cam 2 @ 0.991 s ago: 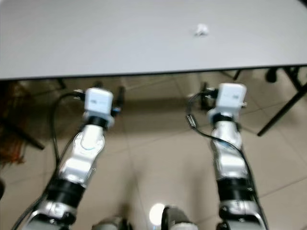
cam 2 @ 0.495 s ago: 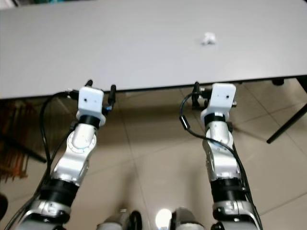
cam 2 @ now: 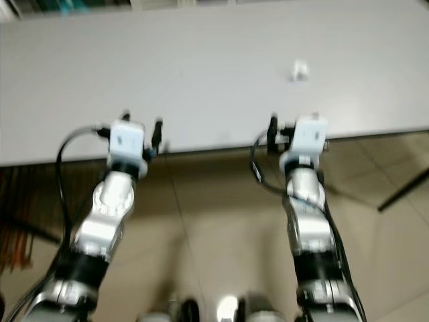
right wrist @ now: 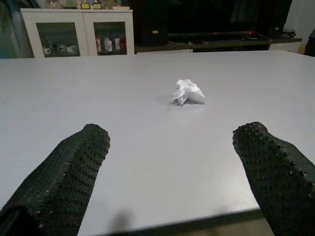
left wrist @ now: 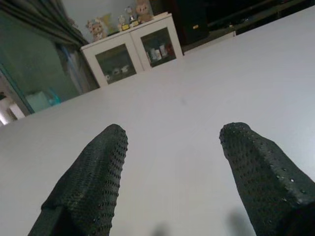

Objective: Picking trash to rubbish bin

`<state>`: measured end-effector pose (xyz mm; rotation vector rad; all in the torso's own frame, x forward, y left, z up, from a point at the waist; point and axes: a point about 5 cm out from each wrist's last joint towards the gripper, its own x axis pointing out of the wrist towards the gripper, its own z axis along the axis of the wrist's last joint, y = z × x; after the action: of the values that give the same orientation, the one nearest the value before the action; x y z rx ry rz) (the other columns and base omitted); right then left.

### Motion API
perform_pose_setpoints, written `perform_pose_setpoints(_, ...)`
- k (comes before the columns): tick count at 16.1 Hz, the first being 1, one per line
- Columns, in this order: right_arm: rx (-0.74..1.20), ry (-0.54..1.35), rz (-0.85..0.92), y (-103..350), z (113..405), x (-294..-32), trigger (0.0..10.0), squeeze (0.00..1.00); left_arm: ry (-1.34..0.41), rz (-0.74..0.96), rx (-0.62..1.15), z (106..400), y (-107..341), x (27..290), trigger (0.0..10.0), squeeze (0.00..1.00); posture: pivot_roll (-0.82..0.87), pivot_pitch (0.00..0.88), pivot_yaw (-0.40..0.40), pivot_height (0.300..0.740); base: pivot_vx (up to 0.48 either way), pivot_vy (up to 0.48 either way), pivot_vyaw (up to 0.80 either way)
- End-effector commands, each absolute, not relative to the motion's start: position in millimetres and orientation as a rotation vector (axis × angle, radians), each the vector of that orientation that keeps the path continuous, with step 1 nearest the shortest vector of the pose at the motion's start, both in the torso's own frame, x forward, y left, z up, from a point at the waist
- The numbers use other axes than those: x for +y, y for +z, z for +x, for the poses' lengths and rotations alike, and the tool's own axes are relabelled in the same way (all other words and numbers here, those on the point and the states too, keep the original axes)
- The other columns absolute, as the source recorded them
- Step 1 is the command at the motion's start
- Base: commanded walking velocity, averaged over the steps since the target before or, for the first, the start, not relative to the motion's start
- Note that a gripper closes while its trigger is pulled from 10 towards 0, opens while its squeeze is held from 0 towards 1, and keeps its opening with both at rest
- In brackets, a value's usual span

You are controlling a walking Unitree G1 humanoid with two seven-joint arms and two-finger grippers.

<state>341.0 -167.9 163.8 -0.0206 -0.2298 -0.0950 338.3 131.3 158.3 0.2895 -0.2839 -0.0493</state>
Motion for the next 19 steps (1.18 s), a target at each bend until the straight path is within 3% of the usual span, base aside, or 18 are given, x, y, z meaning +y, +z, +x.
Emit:
perform_pose_setpoints(1, -0.228, -0.120, -0.025, 163.9, 339.8, -176.2, 10.0, 0.00, -0.070, 0.286, -0.283, 337.0, 157.9, 126.1, 10.0, 0.00, -0.03, 0.193, 0.036, 0.740, 0.431, 0.000, 0.00)
perform_pose_setpoints(16, -0.214, -0.105, -0.032, 162.7, 341.2, -174.1, 10.0, 0.00, -0.055, 0.288, -0.272, 337.1, 156.3, 128.6, 10.0, 0.00, -0.02, 0.209, 0.025, 0.740, 0.432, 0.000, 0.00)
perform_pose_setpoints(19, -0.210, -0.102, -0.032, 162.3, 341.7, -173.6, 10.0, 0.00, -0.062, 0.307, -0.243, 337.9, 151.4, 127.8, 10.0, 0.00, -0.02, 0.211, 0.025, 0.740, 0.211, 0.000, 0.00)
